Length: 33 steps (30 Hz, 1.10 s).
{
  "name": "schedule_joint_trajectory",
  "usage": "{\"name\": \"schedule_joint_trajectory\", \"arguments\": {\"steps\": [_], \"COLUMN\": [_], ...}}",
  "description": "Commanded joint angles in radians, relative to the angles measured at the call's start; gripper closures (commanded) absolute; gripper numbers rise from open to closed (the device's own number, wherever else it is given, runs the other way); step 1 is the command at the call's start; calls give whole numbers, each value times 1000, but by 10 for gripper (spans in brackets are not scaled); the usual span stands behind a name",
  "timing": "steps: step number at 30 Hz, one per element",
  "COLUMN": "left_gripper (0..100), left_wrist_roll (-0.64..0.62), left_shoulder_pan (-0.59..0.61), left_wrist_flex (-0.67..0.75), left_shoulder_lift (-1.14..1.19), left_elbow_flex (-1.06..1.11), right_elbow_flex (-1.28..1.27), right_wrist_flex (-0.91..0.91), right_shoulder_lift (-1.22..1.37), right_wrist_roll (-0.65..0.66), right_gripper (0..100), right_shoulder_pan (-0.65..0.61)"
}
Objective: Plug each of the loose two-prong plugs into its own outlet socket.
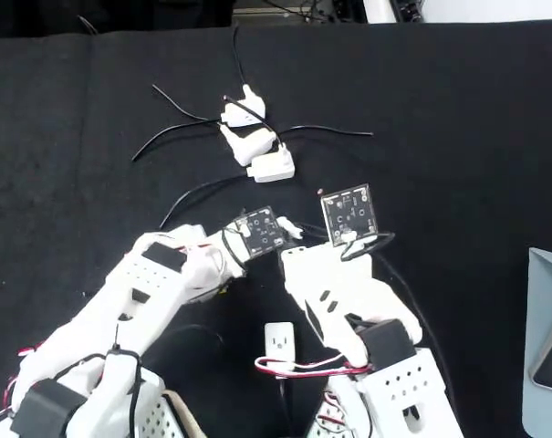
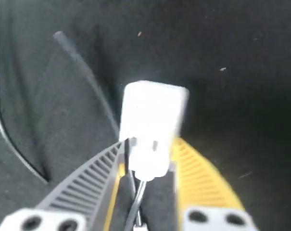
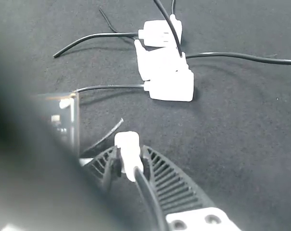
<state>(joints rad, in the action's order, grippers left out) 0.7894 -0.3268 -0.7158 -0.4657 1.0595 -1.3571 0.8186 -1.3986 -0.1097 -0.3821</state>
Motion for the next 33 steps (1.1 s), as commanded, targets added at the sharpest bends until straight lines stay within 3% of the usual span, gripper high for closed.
{"name": "schedule_joint_trajectory", "arguments": {"steps": [1, 5, 14, 17, 22, 28, 33], "left_gripper": [918, 972, 959, 916, 811, 805, 805], "left_wrist_roll": [9, 9, 8, 0, -230, -316, -442], "left_shoulder_pan": [-48, -22, 113, 122, 133, 196, 343], "left_wrist_flex": [20, 20, 18, -49, -218, -307, -304], "left_shoulder_lift": [-6, -6, -6, -6, -44, -322, -624], "left_elbow_flex": [-1, -10, -25, -59, -180, -159, -45], "right_elbow_flex": [7, 7, 7, 7, 15, 120, 274], "right_wrist_flex": [2, 3, 3, 3, 5, 5, 5], "right_shoulder_lift": [-12, -12, -12, -10, -8, 166, 441], "right_wrist_roll": [-14, -14, -14, -14, -8, -8, -11], "right_gripper": [986, 986, 986, 985, 985, 984, 983], "right_shoulder_pan": [14, 14, 14, 14, 14, 5, -69]}}
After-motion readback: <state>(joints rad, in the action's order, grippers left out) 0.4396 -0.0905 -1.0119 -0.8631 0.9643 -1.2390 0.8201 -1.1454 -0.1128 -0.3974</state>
